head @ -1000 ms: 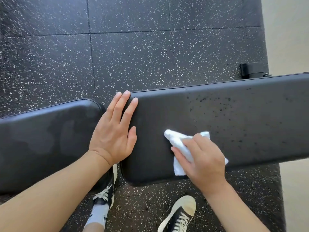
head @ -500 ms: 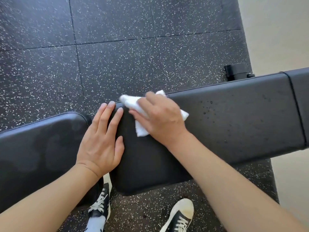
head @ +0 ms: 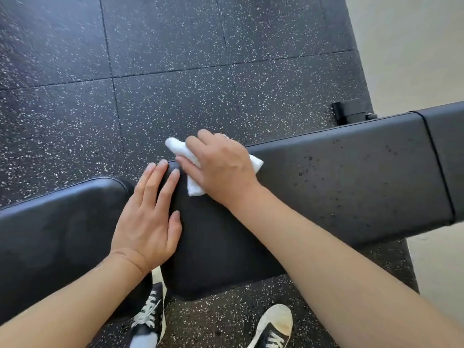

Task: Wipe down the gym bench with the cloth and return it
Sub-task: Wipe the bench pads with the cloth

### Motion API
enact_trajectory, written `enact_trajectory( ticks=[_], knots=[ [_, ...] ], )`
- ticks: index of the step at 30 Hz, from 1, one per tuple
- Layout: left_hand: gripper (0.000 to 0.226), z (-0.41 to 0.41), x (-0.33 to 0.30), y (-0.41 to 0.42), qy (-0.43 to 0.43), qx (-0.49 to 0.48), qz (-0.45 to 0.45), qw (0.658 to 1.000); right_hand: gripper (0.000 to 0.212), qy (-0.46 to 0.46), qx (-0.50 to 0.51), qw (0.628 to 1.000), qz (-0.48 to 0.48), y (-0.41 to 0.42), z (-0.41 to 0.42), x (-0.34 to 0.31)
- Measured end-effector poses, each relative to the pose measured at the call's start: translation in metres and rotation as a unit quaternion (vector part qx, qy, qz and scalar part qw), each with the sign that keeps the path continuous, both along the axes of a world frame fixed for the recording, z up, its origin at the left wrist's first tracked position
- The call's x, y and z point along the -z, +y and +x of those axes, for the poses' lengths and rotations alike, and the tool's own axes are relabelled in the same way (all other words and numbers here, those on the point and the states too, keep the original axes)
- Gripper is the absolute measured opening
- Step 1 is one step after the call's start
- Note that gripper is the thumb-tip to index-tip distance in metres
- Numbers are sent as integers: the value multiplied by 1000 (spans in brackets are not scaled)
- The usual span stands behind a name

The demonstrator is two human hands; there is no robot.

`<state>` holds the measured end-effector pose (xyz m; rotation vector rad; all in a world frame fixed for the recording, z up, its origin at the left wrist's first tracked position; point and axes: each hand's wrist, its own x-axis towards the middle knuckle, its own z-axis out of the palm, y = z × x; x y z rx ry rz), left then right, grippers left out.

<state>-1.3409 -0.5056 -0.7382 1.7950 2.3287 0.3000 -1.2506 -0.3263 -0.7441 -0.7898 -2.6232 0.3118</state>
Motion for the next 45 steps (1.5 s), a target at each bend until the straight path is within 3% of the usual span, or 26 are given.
enact_trajectory(
  ticks=[3,5,8,15,18,22,24,27,31,35,38,42,45],
  knots=[
    [72,0,2,-1,-2,-2,-14,1000,32,-34,90,994,44,45,55,-2],
    [72,-1,3,-1,-4,-4,-16,1000,33,-36,176,983,24,65,83,-8],
    [72,-1,3,-1,0,-3,-16,1000,31,-57,229,971,33,57,76,-7],
    [70,-1,2,-1,-4,-2,3,1000,25,36,111,992,-53,-37,-5,-7],
    [69,2,3,1,-4,4,14,1000,26,49,111,990,-65,-65,27,-9],
    [72,2,5,-1,-10,-12,-9,1000,31,1,55,998,-22,-97,136,-13],
    [73,3,5,-2,-9,-15,-11,1000,25,-42,72,996,15,-82,195,-14],
    [73,2,4,-3,-7,-17,-14,1000,27,-52,184,982,1,-59,233,-15],
    [73,3,5,-4,-9,-15,-16,1000,27,-29,322,946,-24,-74,173,-14],
    [69,1,5,-2,-2,-2,6,1000,24,4,251,968,-31,-112,67,-7],
    [60,5,2,1,40,57,62,996,23,43,192,979,-49,-126,32,-8],
    [70,2,6,-3,-2,-6,1,1000,32,-15,117,993,-14,-111,83,-1],
    [72,2,5,-4,-8,-16,-10,1000,34,-73,186,979,24,-69,166,1]
  ],
)
